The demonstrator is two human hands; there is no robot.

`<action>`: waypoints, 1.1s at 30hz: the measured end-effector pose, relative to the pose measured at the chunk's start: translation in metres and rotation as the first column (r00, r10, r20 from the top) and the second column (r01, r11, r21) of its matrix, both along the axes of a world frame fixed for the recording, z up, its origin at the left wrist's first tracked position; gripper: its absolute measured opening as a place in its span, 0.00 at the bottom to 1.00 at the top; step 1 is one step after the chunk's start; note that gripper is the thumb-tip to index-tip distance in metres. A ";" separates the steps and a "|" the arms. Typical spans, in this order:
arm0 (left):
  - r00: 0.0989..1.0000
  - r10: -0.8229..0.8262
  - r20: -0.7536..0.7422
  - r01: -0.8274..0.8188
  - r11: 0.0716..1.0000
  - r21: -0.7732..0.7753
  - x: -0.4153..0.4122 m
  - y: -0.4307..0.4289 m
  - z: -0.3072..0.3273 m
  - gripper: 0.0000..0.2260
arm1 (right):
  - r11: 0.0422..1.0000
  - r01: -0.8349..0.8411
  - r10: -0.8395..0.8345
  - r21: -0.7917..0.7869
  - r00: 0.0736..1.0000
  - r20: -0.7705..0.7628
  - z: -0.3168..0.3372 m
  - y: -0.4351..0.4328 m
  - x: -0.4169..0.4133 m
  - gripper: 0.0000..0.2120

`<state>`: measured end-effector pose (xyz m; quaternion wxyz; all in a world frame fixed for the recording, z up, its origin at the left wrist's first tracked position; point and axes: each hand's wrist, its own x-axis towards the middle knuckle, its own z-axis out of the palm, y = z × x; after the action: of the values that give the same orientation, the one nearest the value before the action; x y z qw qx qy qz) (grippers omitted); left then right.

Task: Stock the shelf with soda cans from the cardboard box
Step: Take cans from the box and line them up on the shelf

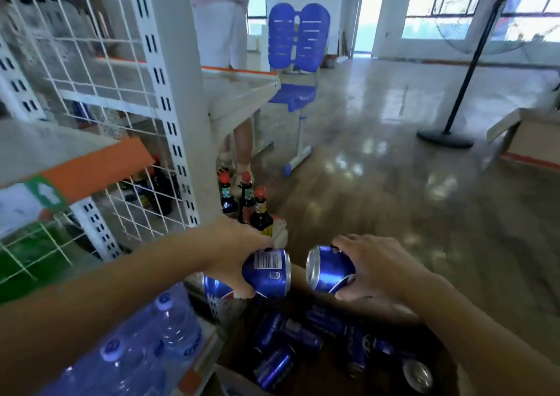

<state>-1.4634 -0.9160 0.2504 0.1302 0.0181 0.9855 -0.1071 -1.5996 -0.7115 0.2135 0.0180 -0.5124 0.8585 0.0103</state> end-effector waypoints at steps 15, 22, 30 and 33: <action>0.911 0.265 -0.316 -0.276 0.961 0.008 0.097 -0.041 0.202 0.32 | 0.932 -0.288 0.259 -0.222 0.954 -0.147 0.187 -0.081 0.046 0.32; 0.777 0.536 -0.332 -0.554 0.831 0.045 0.196 -0.098 0.217 0.30 | 0.780 -0.532 0.534 -0.330 0.841 -0.093 0.208 -0.180 0.101 0.31; 0.515 0.791 -0.331 -0.846 0.532 -0.045 0.305 -0.130 0.197 0.47 | 0.627 -0.706 0.703 -0.329 0.695 -0.150 0.204 -0.275 0.181 0.34; 0.425 0.857 -0.291 -0.897 0.441 -0.010 0.338 -0.130 0.190 0.45 | 0.580 -0.749 0.754 -0.321 0.642 -0.135 0.199 -0.298 0.209 0.36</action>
<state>-1.1256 -1.0463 0.4409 0.0464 -0.5232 0.8445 -0.1047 -1.3903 -1.0091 0.4124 -0.0721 -0.8217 0.5481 -0.1390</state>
